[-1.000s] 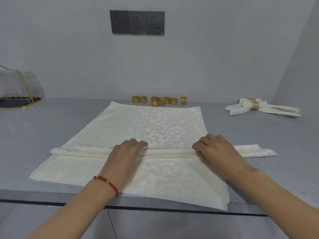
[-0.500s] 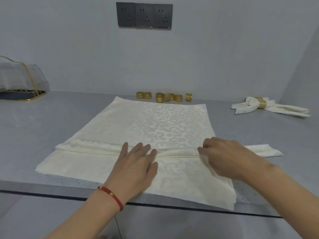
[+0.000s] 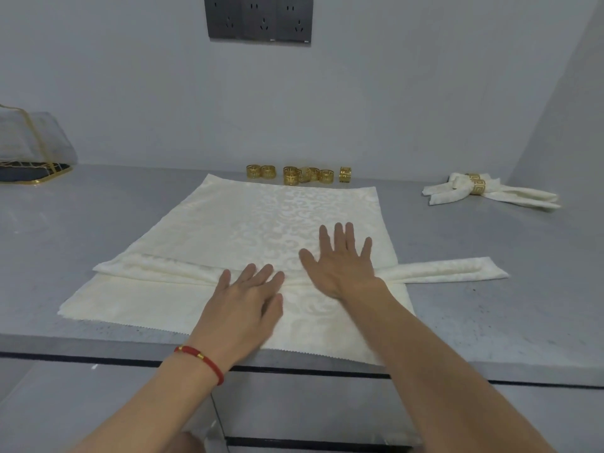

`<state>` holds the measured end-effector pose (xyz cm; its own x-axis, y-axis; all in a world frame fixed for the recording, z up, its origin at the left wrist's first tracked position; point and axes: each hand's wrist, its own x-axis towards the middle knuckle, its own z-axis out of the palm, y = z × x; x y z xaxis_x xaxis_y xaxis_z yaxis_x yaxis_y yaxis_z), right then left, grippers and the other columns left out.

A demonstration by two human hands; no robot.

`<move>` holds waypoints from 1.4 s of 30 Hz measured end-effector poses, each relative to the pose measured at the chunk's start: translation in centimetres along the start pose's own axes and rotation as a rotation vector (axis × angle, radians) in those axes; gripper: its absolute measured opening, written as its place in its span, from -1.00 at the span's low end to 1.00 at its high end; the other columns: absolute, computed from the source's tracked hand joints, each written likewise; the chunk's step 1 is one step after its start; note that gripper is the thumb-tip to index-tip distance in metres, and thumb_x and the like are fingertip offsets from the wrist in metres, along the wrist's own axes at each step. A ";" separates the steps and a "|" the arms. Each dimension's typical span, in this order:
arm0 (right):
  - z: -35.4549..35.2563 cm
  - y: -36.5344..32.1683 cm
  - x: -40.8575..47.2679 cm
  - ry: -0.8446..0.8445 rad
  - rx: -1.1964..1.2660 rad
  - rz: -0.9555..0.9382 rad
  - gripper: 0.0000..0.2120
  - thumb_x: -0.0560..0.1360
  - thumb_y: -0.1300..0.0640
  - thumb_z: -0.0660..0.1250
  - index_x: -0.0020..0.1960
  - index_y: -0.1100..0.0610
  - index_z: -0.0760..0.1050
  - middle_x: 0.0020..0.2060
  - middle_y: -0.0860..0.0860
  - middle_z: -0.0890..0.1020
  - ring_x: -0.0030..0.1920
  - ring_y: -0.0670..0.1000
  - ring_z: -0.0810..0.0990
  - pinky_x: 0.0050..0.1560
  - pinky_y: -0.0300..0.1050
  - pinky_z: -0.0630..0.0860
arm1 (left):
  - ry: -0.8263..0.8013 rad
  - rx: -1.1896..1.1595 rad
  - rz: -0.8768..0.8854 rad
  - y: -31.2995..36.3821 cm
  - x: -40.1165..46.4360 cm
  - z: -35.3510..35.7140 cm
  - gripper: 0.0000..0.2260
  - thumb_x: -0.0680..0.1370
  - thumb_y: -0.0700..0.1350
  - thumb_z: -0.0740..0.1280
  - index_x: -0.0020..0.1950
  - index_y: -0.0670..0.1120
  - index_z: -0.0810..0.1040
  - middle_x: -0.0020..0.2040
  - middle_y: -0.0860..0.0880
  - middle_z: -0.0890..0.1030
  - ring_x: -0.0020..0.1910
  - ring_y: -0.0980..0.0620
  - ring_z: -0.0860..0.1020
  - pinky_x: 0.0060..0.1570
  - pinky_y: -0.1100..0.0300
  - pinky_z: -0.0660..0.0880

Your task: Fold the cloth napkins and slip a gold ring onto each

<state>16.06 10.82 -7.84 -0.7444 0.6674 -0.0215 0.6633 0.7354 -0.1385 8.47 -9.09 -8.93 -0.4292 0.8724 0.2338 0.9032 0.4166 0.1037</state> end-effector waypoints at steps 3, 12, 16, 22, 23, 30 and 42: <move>-1.0 6.2 -0.5 0.004 -0.026 0.198 -0.22 0.62 -0.36 -0.21 0.66 0.05 -0.30 0.64 0.13 -0.27 0.61 0.16 -0.38 0.53 0.37 -0.34 | -0.001 -0.027 -0.012 0.2 0.0 -0.4 -0.45 0.57 0.12 -0.14 0.47 0.06 0.37 0.45 0.10 0.38 0.44 0.03 0.28 0.44 -0.09 0.19; -4.5 7.7 -1.4 0.348 -0.145 0.303 -0.29 0.66 -0.27 -0.23 0.67 0.11 -0.17 0.66 0.14 -0.13 0.65 0.17 -0.22 0.54 0.40 -0.26 | -0.039 -0.045 -0.025 1.1 -0.4 -1.9 -0.45 0.58 0.09 -0.15 0.51 0.05 0.33 0.44 0.08 0.38 0.38 0.00 0.32 0.41 -0.03 0.17; -3.1 0.6 -2.0 0.255 0.029 -0.280 -0.29 0.65 -0.35 -0.16 0.68 -0.03 -0.19 0.67 -0.01 -0.13 0.64 0.04 -0.27 0.57 0.32 -0.31 | -0.102 -0.038 -0.011 0.9 0.0 -2.6 -0.45 0.56 0.08 -0.14 0.51 0.06 0.32 0.42 0.06 0.40 0.37 0.00 0.34 0.36 0.00 0.20; -0.3 0.5 -1.3 0.032 -0.077 -0.262 -0.23 0.61 -0.42 -0.23 0.68 -0.02 -0.16 0.66 0.00 -0.18 0.62 0.09 -0.36 0.54 0.35 -0.35 | -0.083 -0.094 -0.171 0.6 2.1 -4.0 -0.72 0.66 -0.01 0.09 0.35 0.09 0.41 0.06 -0.06 0.59 0.01 -0.13 0.49 -0.05 0.05 0.37; -0.5 0.5 -1.4 0.024 -0.066 -0.260 -0.22 0.60 -0.43 -0.23 0.68 -0.02 -0.16 0.67 0.01 -0.17 0.62 0.08 -0.36 0.54 0.34 -0.35 | -0.050 -0.069 -0.211 0.4 3.0 -4.1 -0.72 0.66 0.03 0.11 0.33 0.13 0.45 0.07 -0.05 0.60 0.03 -0.14 0.53 -0.03 0.04 0.40; -0.7 0.8 -0.8 -0.075 0.057 -0.265 -0.06 0.48 -0.58 -0.16 0.67 -0.07 -0.23 0.66 -0.02 -0.22 0.61 0.02 -0.39 0.57 0.29 -0.33 | -0.361 -0.158 -0.208 -0.5 6.6 -5.7 -0.84 0.61 0.04 0.29 0.06 -0.01 0.57 0.04 0.06 0.59 0.07 0.00 0.53 0.18 0.00 0.44; -0.8 1.0 -0.5 -0.105 0.098 -0.292 0.05 0.41 -0.62 -0.03 0.67 -0.05 -0.22 0.65 0.02 -0.26 0.60 0.01 -0.43 0.57 0.28 -0.33 | -0.877 -0.284 -0.195 2.7 10.1 -10.5 -0.75 0.55 -0.30 0.17 0.21 -0.15 0.42 -0.13 -0.20 0.69 -0.24 -0.16 0.65 0.06 -0.07 0.61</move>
<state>17.17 11.35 -7.17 -0.9094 0.4103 -0.0677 0.4137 0.8759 -0.2482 6.62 -1.80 3.86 -0.3207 0.7233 -0.6115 0.7332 0.5983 0.3232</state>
